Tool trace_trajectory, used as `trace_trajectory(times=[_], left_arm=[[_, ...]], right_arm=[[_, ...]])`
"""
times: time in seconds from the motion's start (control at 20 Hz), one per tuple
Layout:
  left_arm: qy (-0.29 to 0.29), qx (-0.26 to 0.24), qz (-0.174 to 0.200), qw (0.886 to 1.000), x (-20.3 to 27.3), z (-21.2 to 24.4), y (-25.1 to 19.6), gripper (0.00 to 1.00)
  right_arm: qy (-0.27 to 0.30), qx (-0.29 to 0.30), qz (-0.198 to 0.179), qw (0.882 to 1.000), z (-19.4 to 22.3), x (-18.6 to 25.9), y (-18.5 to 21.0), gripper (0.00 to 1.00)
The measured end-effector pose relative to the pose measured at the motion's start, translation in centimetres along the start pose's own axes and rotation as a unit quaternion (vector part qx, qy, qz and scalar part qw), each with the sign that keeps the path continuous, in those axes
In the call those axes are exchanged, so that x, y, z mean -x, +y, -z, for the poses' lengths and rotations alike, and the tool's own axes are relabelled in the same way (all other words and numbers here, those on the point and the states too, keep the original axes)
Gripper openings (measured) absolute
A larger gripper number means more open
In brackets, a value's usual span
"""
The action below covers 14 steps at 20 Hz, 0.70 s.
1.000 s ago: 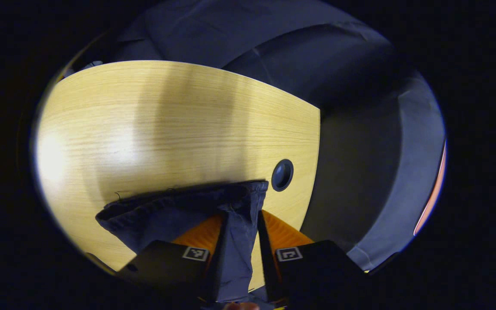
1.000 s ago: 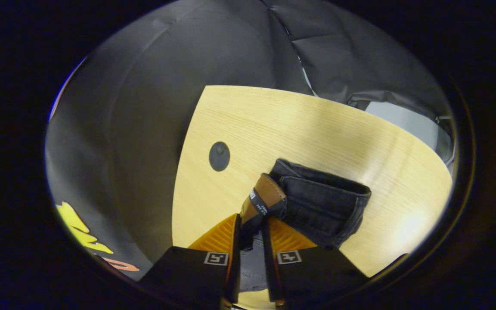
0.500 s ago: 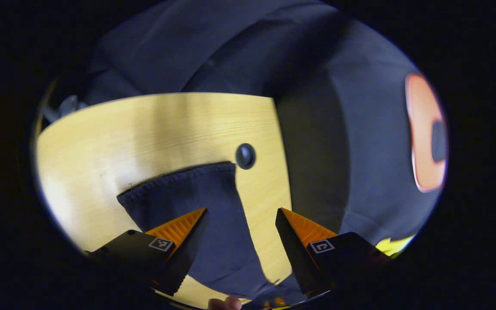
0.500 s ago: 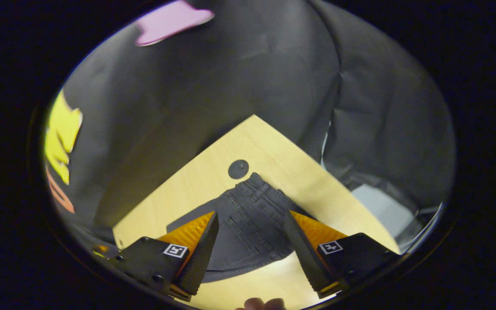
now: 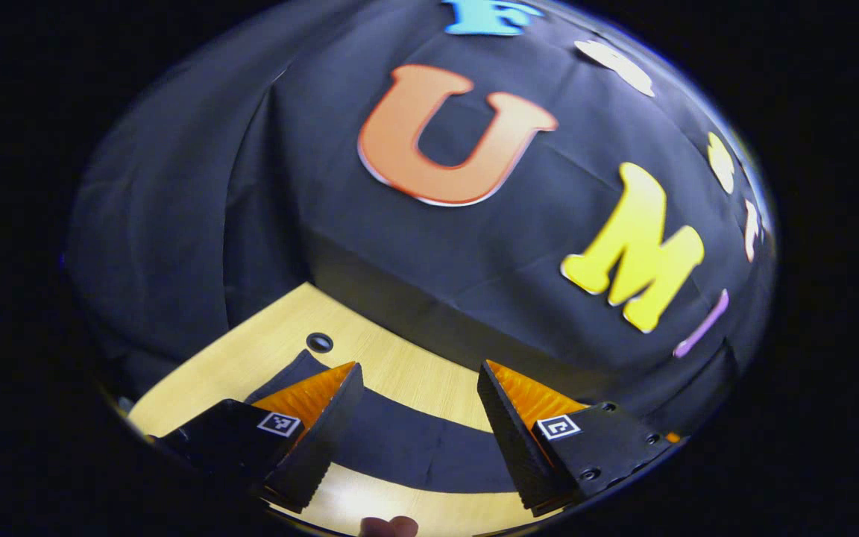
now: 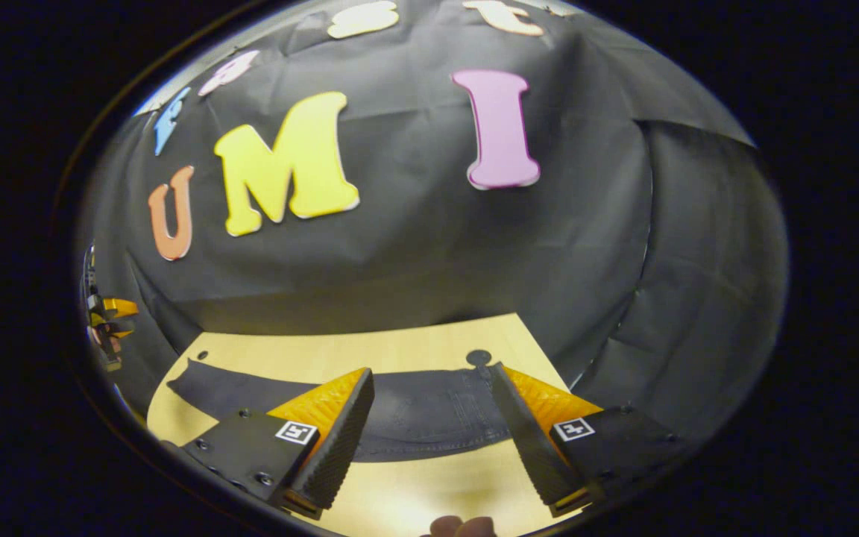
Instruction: Grasp the waist and the cuffs of the jeans and fold them to make the two legs overlap; first hold the waist and fold one-third of the jeans toward the cuffs, then hold the cuffs and fold the remaining one-third in the same direction to finish folding.
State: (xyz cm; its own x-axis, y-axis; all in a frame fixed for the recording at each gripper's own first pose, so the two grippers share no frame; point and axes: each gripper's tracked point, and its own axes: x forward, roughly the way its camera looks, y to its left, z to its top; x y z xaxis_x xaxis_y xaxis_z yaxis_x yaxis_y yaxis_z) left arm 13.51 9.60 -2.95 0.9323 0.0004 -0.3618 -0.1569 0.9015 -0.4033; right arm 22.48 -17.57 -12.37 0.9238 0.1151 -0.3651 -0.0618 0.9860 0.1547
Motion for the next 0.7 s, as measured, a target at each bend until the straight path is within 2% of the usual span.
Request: trace_trajectory(times=[0.05, 0.1, 0.15, 0.2, 0.35, 0.4, 0.5, 0.55, 0.6, 0.65, 0.7], left_arm=[[-0.009, -0.025, -0.001, 1.0, 1.6, 0.8, -0.8, 0.99], [-0.015, -0.045, 0.0, 0.999, 3.0, 2.0, -1.6, 0.99], [-0.019, -0.059, 0.005, 0.998, 4.3, 3.4, -2.7, 0.99], [-0.017, -0.073, 0.004, 0.997, 5.3, 4.8, -3.6, 0.99], [-0.013, -0.087, 0.004, 0.996, 8.4, 9.2, -5.7, 0.99], [-0.011, -0.089, 0.005, 0.996, 9.1, 10.3, -6.4, 0.99], [-0.009, -0.098, 0.003, 0.995, 9.9, 11.7, -7.4, 0.99], [-0.007, -0.103, 0.001, 0.995, 10.2, 12.1, -7.8, 0.99], [-0.007, -0.104, 0.003, 0.995, 10.5, 12.4, -8.3, 0.99], [-0.008, -0.107, 0.005, 0.994, 10.7, 12.4, -8.9, 0.99], [-0.009, -0.112, 0.005, 0.994, 10.9, 12.5, -9.3, 0.99]], right_arm=[[-0.015, 0.016, 0.015, 1.0, 0.2, 1.1, 0.0, 0.94], [-0.032, 0.027, 0.029, 0.999, 0.1, 2.3, -0.2, 0.99], [-0.049, 0.032, 0.034, 0.998, 0.0, 3.5, 0.1, 0.94], [-0.058, 0.036, 0.042, 0.997, 0.2, 4.3, 0.1, 0.99], [-0.061, 0.014, 0.055, 0.997, 1.7, 6.4, -0.2, 0.99], [-0.057, -0.002, 0.054, 0.997, 2.4, 6.8, -0.3, 0.94], [-0.034, -0.024, 0.056, 0.998, 4.7, 6.8, -0.8, 0.94], [-0.027, -0.032, 0.058, 0.997, 5.4, 6.4, -1.4, 1.0], [-0.02, -0.039, 0.061, 0.997, 6.0, 5.9, -2.1, 0.94], [-0.013, -0.047, 0.066, 0.997, 6.7, 5.2, -3.0, 1.0], [-0.004, -0.057, 0.07, 0.996, 7.5, 4.3, -3.9, 0.99]])
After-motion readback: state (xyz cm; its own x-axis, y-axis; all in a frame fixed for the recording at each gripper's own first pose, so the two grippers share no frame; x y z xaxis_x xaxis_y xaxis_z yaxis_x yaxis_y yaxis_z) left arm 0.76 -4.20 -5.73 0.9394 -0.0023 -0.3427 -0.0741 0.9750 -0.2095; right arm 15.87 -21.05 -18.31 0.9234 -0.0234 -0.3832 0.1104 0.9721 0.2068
